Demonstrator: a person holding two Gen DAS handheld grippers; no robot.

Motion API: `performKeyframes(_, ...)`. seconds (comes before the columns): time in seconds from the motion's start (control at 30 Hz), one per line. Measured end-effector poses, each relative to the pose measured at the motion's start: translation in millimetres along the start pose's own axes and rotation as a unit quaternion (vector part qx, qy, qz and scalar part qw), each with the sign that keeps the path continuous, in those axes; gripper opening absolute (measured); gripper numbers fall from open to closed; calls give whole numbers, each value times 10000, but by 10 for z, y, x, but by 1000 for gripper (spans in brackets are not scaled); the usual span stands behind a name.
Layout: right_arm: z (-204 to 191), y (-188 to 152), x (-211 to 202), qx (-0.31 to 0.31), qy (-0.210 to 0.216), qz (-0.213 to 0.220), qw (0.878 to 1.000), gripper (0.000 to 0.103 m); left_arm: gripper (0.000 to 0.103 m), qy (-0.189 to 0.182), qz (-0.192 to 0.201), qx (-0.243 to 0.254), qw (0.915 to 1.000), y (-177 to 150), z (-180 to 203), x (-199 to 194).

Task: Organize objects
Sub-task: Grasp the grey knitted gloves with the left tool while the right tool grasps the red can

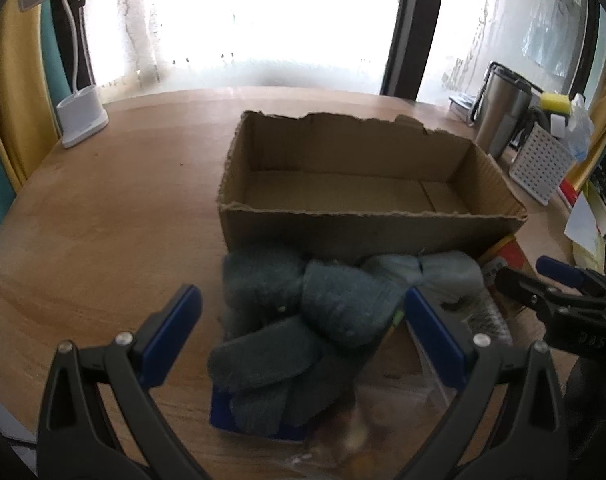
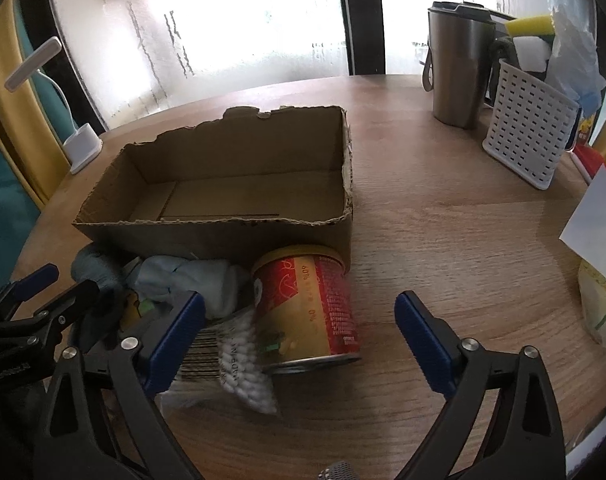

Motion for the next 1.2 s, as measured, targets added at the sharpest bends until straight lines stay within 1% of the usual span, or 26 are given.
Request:
performKeyframes(0.07,8,-7,39,5,12,-70,10000,91,102,-29,-47,0,10000,4,11,50)
performKeyframes(0.1,12,-8,55,10,9,-104,9999,86,102,-27,-64,12,10000,7,16,74)
performKeyframes(0.3,52,-19,101,76,38,-188,9998,85,102,-75,-207,52,9997,-6,37,183)
performKeyframes(0.43,51,-25,101,71,119,-177,9997,84,101,-107,-140,100,9998,-16,34,165)
performKeyframes(0.47,43,-29,102,65,134,-186,9997,83,96,-132,-98,123,9998,-16,38,146)
performKeyframes(0.5,37,-32,106,53,142,-192,9997,80,89,-155,-82,157,9997,-16,47,132)
performKeyframes(0.53,29,-37,106,36,142,-195,9997,75,88,-174,-79,190,9996,-15,57,120)
performKeyframes(0.67,-11,-54,113,-1,171,-205,9996,69,75,-198,70,284,9994,-20,88,51)
performKeyframes(0.73,-18,-63,102,-13,119,-181,9998,60,73,-241,98,279,9993,-24,80,39)
performKeyframes(0.77,-12,-60,99,-11,112,-168,9998,59,71,-251,106,271,9993,-24,71,37)
performKeyframes(0.9,-13,-68,54,-28,125,-79,9999,58,66,-316,165,242,9991,-32,58,-2)
performKeyframes(1.03,-38,-57,-23,-97,138,55,9998,58,66,-324,217,284,9988,-34,82,-72)
performKeyframes(1.2,-45,-61,-78,-92,169,94,9998,58,66,-332,300,273,9986,-17,90,-174)
Point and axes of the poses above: each gripper's, at about its wrist camera, not at the fingertips, and x roughly the way its jaws point, z to its right, y to its top, the point moved 2 cm from there along x, roughly the way its jaws point
